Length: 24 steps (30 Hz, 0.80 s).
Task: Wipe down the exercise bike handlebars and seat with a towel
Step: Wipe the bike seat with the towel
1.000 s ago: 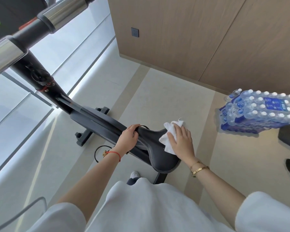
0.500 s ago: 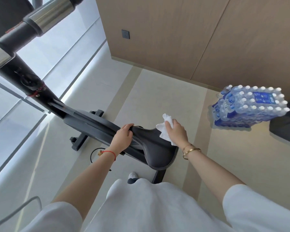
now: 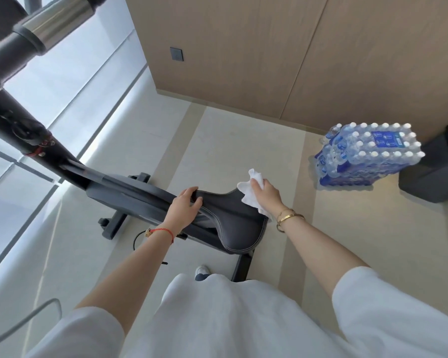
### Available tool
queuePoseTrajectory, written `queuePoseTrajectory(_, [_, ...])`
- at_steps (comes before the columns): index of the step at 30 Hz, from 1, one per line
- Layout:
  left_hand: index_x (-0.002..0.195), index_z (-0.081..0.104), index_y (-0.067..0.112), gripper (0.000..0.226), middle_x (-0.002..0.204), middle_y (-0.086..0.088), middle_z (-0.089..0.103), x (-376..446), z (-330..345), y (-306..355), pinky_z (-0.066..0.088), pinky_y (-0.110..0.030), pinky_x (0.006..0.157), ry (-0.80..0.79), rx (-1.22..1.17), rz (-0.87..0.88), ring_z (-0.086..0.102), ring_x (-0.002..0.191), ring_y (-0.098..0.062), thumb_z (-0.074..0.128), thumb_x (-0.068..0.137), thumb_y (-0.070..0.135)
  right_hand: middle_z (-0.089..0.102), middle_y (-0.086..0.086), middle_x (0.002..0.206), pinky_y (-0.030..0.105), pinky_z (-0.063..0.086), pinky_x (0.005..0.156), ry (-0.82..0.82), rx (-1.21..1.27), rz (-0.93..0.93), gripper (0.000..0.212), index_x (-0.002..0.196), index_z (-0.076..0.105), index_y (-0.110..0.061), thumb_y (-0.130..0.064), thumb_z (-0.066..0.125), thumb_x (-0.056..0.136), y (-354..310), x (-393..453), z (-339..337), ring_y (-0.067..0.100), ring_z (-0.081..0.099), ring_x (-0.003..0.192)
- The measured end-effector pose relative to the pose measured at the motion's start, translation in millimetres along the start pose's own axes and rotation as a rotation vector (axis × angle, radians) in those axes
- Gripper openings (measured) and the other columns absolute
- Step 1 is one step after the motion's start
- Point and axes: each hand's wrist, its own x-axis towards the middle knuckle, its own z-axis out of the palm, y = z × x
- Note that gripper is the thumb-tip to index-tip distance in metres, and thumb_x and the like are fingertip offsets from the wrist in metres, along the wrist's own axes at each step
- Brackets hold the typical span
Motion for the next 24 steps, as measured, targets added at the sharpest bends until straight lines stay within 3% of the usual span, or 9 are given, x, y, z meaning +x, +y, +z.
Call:
queuePoseTrajectory(4, [0.143,0.042,0.016,0.046,0.141,-0.004,0.050,-1.0,1.0,-1.0,0.042,-0.032,0.096,0.007,0.003,0.011,0.053,0.117,-0.023,0.046,0.099,0.031,0.053,0.011,0.126,0.030,0.036,0.089,0.105,-0.027,-0.152,0.041,0.130,0.045,-0.009,-0.039,0.042,0.101,12.9,-22.1,9.9,0.028,0.050,0.115])
queuePoseTrajectory(7, [0.143,0.042,0.016,0.046,0.141,-0.004,0.050,-1.5,1.6,-1.5,0.041,-0.029,0.094,0.008,0.002,0.024,0.052,0.118,-0.023,0.046,0.099,0.031,0.040,0.014,0.139,0.026,0.027,0.100,0.180,-0.132,-0.315,0.055,0.146,0.031,-0.008,-0.039,0.039,0.102,34.4,-47.0,24.2,0.029,0.040,0.123])
queuePoseTrajectory(11, [0.142,0.043,0.015,0.046,0.142,-0.004,0.049,-0.7,2.7,-2.3,0.037,-0.024,0.091,0.010,0.001,0.024,0.052,0.117,-0.022,0.046,0.099,0.029,0.036,0.019,0.141,0.041,0.036,0.107,0.245,-0.332,-0.408,0.072,0.155,0.013,-0.009,-0.050,0.020,0.097,52.7,-68.3,38.4,0.034,0.038,0.125])
queuePoseTrajectory(14, [0.142,0.043,0.015,0.046,0.143,-0.004,0.048,-0.7,2.0,-2.0,0.037,-0.027,0.094,0.005,0.002,0.023,0.051,0.121,-0.023,0.046,0.099,0.029,0.032,0.017,0.146,0.046,0.031,0.112,0.222,-0.376,-0.425,0.072,0.156,0.006,-0.014,-0.052,0.017,0.096,52.2,-66.4,36.5,0.038,0.030,0.135])
queuePoseTrajectory(18, [0.143,0.042,0.015,0.046,0.144,-0.004,0.048,0.7,1.0,-3.3,0.037,-0.025,0.093,-0.013,0.017,0.026,0.051,0.122,-0.023,0.046,0.099,0.030,0.019,0.009,0.160,0.052,0.010,0.120,0.136,-0.542,-0.467,0.062,0.156,0.011,-0.018,-0.045,0.029,0.103,34.6,-48.2,25.8,0.035,0.003,0.150])
queuePoseTrajectory(22, [0.143,0.042,0.014,0.046,0.144,-0.005,0.047,1.4,0.6,-4.1,0.036,-0.025,0.092,-0.023,0.027,0.033,0.051,0.122,-0.024,0.046,0.099,0.029,0.033,0.008,0.154,0.049,-0.002,0.121,0.037,-0.828,-0.631,0.069,0.150,0.031,-0.018,-0.057,0.012,0.095,11.8,-32.2,21.5,0.029,0.012,0.148])
queuePoseTrajectory(24, [0.143,0.042,0.014,0.045,0.143,-0.005,0.048,1.2,0.3,-4.2,0.038,-0.026,0.093,-0.023,0.026,0.037,0.052,0.121,-0.025,0.044,0.100,0.028,0.045,0.005,0.143,0.049,0.003,0.120,0.009,-0.904,-0.700,0.073,0.141,0.041,-0.018,-0.057,0.006,0.090,1.4,-26.3,28.6,0.027,0.025,0.142])
